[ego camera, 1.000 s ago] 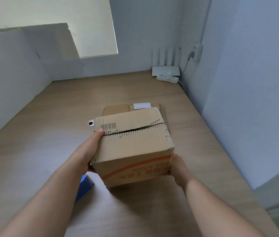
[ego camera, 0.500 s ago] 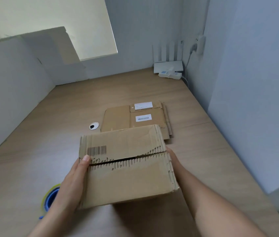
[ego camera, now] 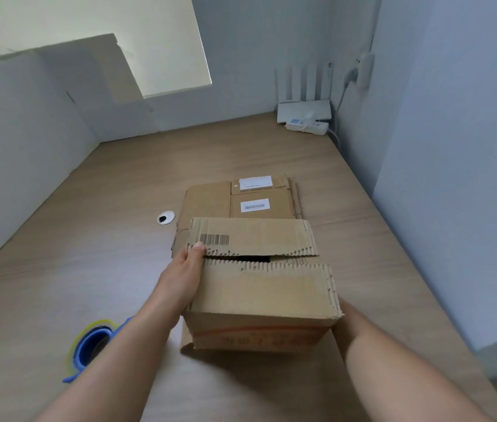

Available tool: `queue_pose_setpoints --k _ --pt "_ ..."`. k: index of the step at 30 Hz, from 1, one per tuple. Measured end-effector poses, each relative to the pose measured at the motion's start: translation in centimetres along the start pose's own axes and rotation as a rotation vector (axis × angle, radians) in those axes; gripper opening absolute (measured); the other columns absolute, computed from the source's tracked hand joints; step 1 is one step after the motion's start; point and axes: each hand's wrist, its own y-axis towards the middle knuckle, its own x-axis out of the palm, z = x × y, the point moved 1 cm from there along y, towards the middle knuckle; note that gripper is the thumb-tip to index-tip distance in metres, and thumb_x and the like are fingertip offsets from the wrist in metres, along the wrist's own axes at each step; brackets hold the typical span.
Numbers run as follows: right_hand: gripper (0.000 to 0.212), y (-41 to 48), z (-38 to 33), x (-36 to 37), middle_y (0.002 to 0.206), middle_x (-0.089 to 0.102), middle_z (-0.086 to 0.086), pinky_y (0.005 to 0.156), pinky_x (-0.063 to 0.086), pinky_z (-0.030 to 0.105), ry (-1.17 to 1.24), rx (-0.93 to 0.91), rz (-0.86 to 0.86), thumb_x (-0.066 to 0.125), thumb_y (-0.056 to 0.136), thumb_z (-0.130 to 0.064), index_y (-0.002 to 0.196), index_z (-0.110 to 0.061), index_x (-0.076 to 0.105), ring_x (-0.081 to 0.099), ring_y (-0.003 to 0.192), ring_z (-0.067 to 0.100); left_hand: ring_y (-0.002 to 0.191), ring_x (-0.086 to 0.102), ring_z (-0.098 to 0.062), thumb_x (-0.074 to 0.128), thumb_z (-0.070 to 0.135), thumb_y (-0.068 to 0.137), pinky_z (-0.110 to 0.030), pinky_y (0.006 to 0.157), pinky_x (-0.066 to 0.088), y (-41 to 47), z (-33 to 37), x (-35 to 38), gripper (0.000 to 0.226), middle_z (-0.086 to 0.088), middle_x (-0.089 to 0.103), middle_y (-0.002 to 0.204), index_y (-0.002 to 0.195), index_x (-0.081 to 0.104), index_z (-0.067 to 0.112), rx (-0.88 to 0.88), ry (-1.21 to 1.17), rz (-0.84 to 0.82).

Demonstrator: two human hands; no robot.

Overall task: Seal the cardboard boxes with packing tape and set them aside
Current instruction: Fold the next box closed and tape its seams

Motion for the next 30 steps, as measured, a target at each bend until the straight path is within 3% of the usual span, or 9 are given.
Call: queue_pose_setpoints --k 2,3,9,12,16,21,23,27,30 --pt "0.047 2.8 0.2 -0.9 0.079 0.066 0.024 0.063 0.047 0.026 -0.17 -0.027 0.029 0.042 0.101 -0.025 0.109 0.02 0.057 0.059 0.069 0.022 0.117 0.051 -0.033 0.028 0.054 0.095 -0.047 0.102 0.042 0.9 -1.3 0.1 0.054 -0.011 0.054 0.129 0.134 0.049 0.022 -0.064 0.032 0.021" --pt "0.055 3.8 0.0 -1.4 0.088 0.066 0.025 0.064 0.049 0.031 -0.269 -0.014 0.032 0.046 0.097 -0.039 0.116 0.012 0.058 0.057 0.073 0.025 0.119 0.05 -0.035 0.026 0.053 0.096 -0.047 0.104 0.041 0.8 -2.1 0.0 0.057 -0.014 0.053 0.132 0.136 0.047 0.02 -0.09 0.059 0.034" --pt "0.05 0.5 -4.4 -0.7 0.114 0.063 0.004 0.073 0.054 0.035 -0.45 -0.204 -0.108 0.036 0.095 -0.059 0.118 -0.02 0.058 0.062 0.1 0.021 0.121 0.049 -0.033 0.024 0.051 0.098 -0.044 0.105 0.039 0.4 -3.7 0.4 0.054 -0.013 0.052 0.135 0.138 0.048 0.022 -0.089 0.027 0.018" --pt "0.051 -1.1 -4.0 1.7 0.111 0.065 0.005 0.082 0.049 0.035 -0.8 -0.35 -0.009 0.035 0.097 -0.051 0.115 -0.012 0.062 0.06 0.101 0.024 0.112 0.053 -0.032 0.026 0.054 0.096 -0.044 0.093 0.049 0.3 -3.8 0.3 0.049 -0.01 0.056 0.124 0.128 0.052 0.027 -0.124 -0.039 -0.019" --pt "0.044 -2.3 -2.5 2.9 0.083 0.059 -0.001 0.068 0.041 0.033 -0.91 -0.492 0.15 0.033 0.099 -0.05 0.087 -0.014 0.057 0.056 0.084 0.023 0.105 0.055 -0.029 0.03 0.05 0.097 -0.04 0.084 0.049 -0.1 -4.6 -0.1 0.038 -0.009 0.059 0.115 0.119 0.052 0.028 -0.132 -0.127 -0.037" --pt "0.052 -1.2 -2.2 2.9 0.126 0.06 0.001 0.093 0.045 0.037 -0.857 -0.455 0.155 0.038 0.095 -0.054 0.129 -0.018 0.054 0.054 0.115 0.025 0.106 0.057 -0.024 0.03 0.058 0.095 -0.043 0.092 0.048 -0.3 -5.2 -0.4 0.04 -0.002 0.061 0.116 0.118 0.054 0.035 -0.104 -0.187 -0.108" --pt "0.049 -0.8 -2.2 2.5 0.127 0.06 0.004 0.096 0.045 0.037 -0.83 -0.463 0.154 0.039 0.096 -0.05 0.129 -0.018 0.055 0.054 0.115 0.025 0.11 0.058 -0.023 0.028 0.072 0.089 -0.046 0.097 0.046 -0.3 -5.4 -0.9 0.054 0.0 0.063 0.118 0.122 0.054 0.039 -0.12 -0.289 -0.156" --pt "0.033 -0.7 -3.2 0.1 0.105 0.066 0.005 0.085 0.048 0.036 -0.702 -0.472 0.146 0.042 0.098 -0.039 0.107 -0.016 0.064 0.059 0.1 0.025 0.128 0.045 -0.028 0.021 0.068 0.093 -0.049 0.107 0.034 0.7 -7.0 -1.6 0.066 -0.01 0.048 0.142 0.145 0.037 0.029 -0.208 -0.39 -0.07" --pt "0.026 -0.8 -3.6 -2.4 0.099 0.068 0.001 0.064 0.044 0.02 -0.605 -0.462 0.122 0.045 0.099 -0.033 0.102 -0.018 0.066 0.06 0.085 0.011 0.128 0.044 -0.032 0.024 0.066 0.094 -0.048 0.1 0.039 0.5 -7.7 0.0 0.069 -0.012 0.048 0.141 0.144 0.038 0.02 -0.324 -0.254 -0.133"
